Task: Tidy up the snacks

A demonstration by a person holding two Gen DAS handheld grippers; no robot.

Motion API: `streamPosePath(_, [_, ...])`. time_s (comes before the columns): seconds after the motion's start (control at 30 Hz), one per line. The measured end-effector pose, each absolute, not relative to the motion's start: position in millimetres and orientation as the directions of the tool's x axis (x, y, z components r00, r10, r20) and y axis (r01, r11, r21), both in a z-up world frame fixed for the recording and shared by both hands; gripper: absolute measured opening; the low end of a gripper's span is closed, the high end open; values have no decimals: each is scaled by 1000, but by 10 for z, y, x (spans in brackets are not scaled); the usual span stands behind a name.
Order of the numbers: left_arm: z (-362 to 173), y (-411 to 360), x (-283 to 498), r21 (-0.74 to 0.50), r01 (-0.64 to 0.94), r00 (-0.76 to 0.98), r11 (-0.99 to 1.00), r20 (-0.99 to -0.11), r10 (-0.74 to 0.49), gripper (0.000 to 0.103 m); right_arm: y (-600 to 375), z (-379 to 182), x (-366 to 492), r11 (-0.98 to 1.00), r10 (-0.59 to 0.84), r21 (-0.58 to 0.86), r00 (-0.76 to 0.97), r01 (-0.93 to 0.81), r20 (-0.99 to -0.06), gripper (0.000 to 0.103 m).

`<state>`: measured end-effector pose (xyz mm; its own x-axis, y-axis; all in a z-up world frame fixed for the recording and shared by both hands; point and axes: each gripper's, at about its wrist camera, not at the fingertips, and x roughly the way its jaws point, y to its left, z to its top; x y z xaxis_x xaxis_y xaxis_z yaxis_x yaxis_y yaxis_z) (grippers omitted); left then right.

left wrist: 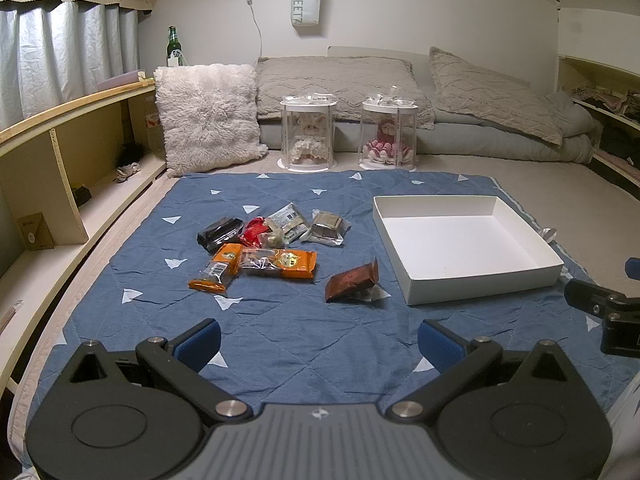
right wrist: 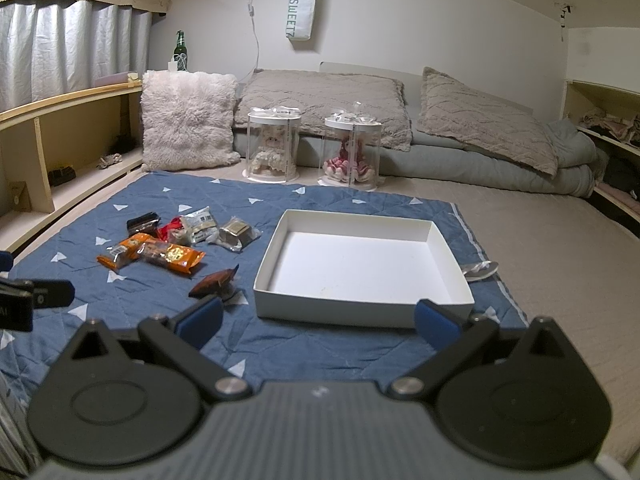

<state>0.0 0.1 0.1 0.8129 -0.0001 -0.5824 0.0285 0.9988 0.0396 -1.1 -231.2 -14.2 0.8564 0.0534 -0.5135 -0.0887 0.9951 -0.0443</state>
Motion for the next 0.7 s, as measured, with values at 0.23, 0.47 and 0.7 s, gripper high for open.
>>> streamPosePath(0.23, [0,1,0,39,28,813,999,-583,0,103,-2312,-142,-11,995,52,-44,856,-87,-514,103])
streamPosePath(0.47, [-10,15,1,43,21,813,999,-582,8,103,-2312,-142,-12,995,52,-44,856,-87,-513,103])
streamPosePath(0.7, [53,30,75,45,-14,821,999,-570,37,103,-2297,-152,59,995,69,-23,850,-95,-522,103])
